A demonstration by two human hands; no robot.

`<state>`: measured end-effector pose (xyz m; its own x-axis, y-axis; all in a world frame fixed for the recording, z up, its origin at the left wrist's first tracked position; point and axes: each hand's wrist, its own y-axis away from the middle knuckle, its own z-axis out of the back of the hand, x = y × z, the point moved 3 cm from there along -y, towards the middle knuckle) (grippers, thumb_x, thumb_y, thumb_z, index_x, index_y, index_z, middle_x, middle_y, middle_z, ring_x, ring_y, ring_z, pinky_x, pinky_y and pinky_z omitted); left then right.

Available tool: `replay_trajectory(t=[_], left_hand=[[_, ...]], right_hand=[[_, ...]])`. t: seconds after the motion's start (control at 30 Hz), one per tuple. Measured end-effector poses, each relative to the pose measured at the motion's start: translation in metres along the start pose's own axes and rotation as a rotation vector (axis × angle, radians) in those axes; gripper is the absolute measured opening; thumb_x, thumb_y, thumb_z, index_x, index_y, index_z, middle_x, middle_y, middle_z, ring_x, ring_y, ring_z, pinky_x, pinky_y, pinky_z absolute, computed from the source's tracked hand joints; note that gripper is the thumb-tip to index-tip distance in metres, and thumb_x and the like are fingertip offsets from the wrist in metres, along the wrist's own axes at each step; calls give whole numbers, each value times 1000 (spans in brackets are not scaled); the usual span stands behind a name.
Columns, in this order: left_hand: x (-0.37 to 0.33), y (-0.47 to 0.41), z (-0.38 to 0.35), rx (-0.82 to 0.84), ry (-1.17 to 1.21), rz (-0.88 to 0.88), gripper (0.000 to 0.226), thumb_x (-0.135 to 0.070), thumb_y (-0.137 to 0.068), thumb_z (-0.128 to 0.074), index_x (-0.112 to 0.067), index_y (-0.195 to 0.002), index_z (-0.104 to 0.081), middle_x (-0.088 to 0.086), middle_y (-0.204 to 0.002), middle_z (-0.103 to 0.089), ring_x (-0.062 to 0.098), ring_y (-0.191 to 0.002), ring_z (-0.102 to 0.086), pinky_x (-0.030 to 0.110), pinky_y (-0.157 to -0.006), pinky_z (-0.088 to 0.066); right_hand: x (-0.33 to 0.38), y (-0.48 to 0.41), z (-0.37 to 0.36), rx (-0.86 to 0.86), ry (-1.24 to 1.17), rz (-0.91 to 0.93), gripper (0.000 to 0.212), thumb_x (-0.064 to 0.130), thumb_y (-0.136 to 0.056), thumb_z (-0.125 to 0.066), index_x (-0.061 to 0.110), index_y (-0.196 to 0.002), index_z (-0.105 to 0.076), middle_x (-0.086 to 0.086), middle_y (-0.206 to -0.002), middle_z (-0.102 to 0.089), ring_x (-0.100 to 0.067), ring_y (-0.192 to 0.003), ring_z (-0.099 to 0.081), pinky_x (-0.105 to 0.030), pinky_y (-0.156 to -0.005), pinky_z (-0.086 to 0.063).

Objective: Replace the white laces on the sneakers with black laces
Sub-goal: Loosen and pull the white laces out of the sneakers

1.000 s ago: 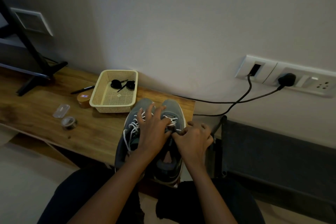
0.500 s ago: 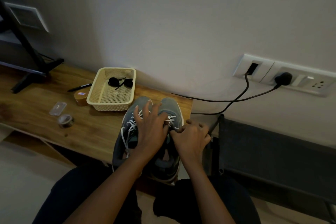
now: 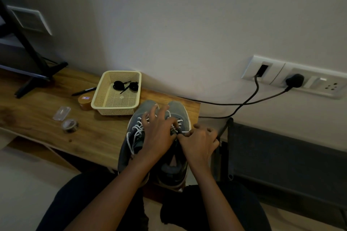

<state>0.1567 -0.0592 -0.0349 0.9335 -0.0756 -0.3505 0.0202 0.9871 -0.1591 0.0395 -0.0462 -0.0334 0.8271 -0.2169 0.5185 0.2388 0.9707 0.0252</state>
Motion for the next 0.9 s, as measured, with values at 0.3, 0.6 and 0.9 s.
replay_trajectory(t=[0.3, 0.6, 0.9], left_hand=[[0, 3, -6, 24, -9, 20, 19, -30, -84, -66, -28, -103, -63, -4, -155, -21, 25, -145, 0, 47, -112, -1], [9, -1, 1, -79, 160, 192, 7, -28, -85, -66, -27, -90, -61, -8, -148, -36, 20, -143, -10, 43, -112, -3], [7, -4, 8, -90, 148, 79, 31, -20, -81, -60, -31, -109, -56, -7, -147, -32, 19, -143, -5, 44, -112, 0]], right_hand=[[-1, -2, 0, 19, -27, 6, 27, 37, -80, -67, 16, -96, -74, 7, -134, -52, -24, -132, -23, -41, -103, -22], [-2, -1, 2, 20, -17, -2, 23, 36, -80, -68, 19, -94, -75, 8, -131, -53, -23, -129, -26, -38, -101, -24], [-4, -2, 1, 33, -53, 4, 25, 35, -80, -68, 16, -95, -74, 6, -132, -52, -23, -127, -26, -38, -101, -26]])
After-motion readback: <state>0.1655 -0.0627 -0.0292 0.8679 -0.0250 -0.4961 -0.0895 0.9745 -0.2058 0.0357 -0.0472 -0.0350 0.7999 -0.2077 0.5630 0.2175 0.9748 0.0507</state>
